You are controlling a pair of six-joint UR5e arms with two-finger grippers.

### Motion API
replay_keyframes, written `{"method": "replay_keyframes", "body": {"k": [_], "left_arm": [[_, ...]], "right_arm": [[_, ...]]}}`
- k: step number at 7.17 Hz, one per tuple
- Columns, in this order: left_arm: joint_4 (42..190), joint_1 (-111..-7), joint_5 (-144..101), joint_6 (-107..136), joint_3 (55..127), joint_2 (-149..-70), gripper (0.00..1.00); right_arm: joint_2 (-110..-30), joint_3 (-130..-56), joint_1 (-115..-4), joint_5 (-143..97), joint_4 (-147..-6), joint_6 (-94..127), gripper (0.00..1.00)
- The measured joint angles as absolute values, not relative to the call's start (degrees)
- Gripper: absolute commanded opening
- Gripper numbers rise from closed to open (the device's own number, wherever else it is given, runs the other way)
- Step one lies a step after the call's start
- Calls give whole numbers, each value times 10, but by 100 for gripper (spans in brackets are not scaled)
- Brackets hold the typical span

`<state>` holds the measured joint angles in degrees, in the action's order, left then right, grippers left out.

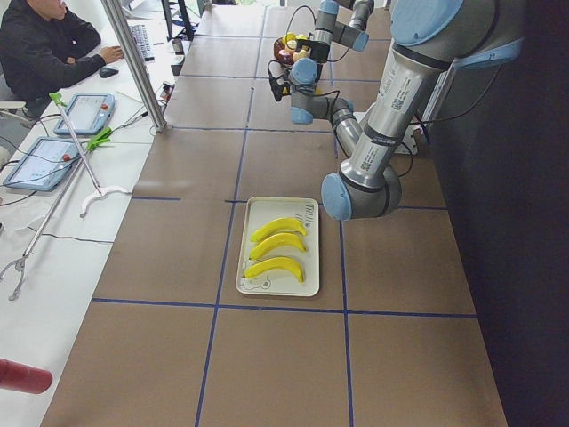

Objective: Transfer all bananas from basket to plate

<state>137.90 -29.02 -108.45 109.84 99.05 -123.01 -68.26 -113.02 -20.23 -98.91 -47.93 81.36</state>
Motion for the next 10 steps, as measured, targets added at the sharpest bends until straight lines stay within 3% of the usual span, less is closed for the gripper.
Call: {"method": "replay_keyframes", "body": {"k": [3, 6, 8, 10], "left_arm": [[1371, -341, -1125, 1080, 990, -1203, 0], [1284, -460, -1227, 908, 1004, -1096, 0], [1266, -479, -1212, 855, 1006, -1007, 0], [1243, -460, -1178, 846, 1006, -968, 2]], "right_arm": [[-689, -1159, -208, -995, -485, 813, 100], [-728, -1207, -218, -1000, -489, 813, 100], [-751, -1218, -228, -1000, -490, 813, 100], [-756, -1218, -242, -1001, -502, 813, 100]]}}
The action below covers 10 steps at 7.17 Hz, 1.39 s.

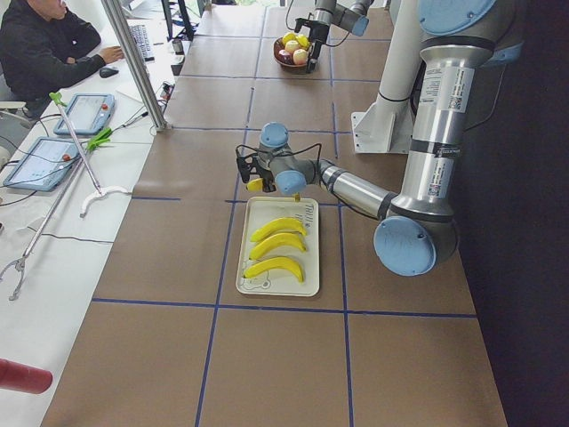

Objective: Transfer all bananas from basket to plate

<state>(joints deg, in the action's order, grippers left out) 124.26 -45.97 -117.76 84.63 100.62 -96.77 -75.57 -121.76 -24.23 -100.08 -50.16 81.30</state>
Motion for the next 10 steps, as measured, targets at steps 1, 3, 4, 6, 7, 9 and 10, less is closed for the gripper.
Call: {"method": "replay_keyframes", "body": {"k": [1, 3, 4, 6, 7, 9, 10], "left_arm": [[1226, -443, -1165, 846, 1005, -965, 5], [1215, -427, -1154, 842, 1000, -962, 5], [1214, -426, -1153, 834, 998, -961, 6], [1213, -427, -1151, 809, 996, -956, 100], [1214, -427, -1144, 780, 997, -945, 100], [1215, -427, -1131, 732, 1005, -925, 100], [1216, -428, -1133, 725, 1010, -923, 100]], "right_arm": [[-756, -1217, -247, -1001, -508, 813, 100], [-756, -1217, -251, -1001, -513, 813, 100], [-756, -1217, -253, -1001, -513, 813, 100], [-756, -1217, -254, -1001, -513, 813, 100], [-756, -1217, -255, -1001, -514, 813, 100], [-757, -1217, -257, -1001, -514, 813, 100], [-759, -1217, -264, -1008, -521, 813, 100]]}}
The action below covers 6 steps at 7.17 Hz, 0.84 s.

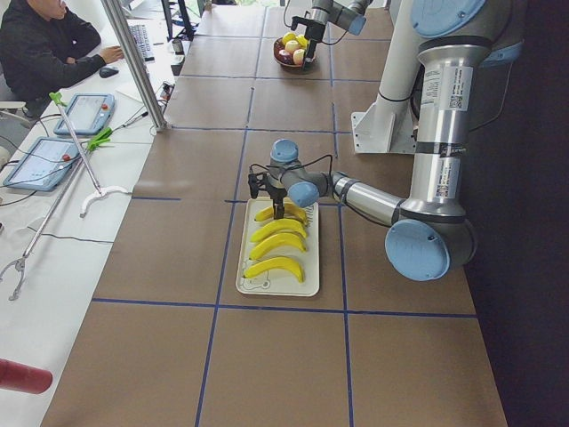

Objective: Transfer all bananas from basket to plate

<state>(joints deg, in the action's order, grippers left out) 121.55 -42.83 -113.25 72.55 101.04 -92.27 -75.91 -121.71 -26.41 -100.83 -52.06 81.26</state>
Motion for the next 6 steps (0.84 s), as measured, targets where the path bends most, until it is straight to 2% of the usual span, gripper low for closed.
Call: {"method": "replay_keyframes", "body": {"k": [3, 6], "left_arm": [[1211, -475, -1198, 719, 1066, -921, 100], [1205, -555, -1239, 579, 1089, -872, 100]], "right_arm": [[-772, -1216, -416, -1178, -629, 746, 100], [-841, -1196, -592, -1262, -806, 416, 100]]}}
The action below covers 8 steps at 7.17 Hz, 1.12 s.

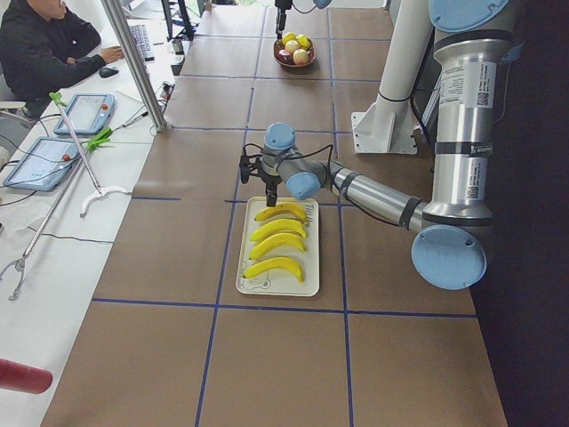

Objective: Transfer all bananas from basket to plate

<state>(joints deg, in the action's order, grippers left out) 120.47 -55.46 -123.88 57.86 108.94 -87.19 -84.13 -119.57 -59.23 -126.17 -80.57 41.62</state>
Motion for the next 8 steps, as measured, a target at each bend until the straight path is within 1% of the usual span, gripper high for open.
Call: {"method": "replay_keyframes", "body": {"k": [1, 2, 3, 4, 6, 8], "left_arm": [[1196, -593, -1259, 505, 1088, -849, 100], [1180, -640, -1285, 423, 1084, -829, 100], [1153, -685, -1305, 344, 1081, -815, 100], [1108, -726, -1322, 267, 1078, -807, 100], [988, -816, -1350, 97, 1067, -803, 100], [914, -866, -1356, -7, 1045, -801, 100]], "right_arm": [[-856, -1162, -655, -1276, -845, 291, 100], [-862, -1107, -721, -1317, -863, 177, 100], [-871, -1052, -782, -1364, -869, 80, 100], [-889, -1012, -832, -1396, -870, 8, 100], [-927, -978, -885, -1413, -868, -42, 100], [-934, -957, -894, -1408, -868, -48, 100]]}}
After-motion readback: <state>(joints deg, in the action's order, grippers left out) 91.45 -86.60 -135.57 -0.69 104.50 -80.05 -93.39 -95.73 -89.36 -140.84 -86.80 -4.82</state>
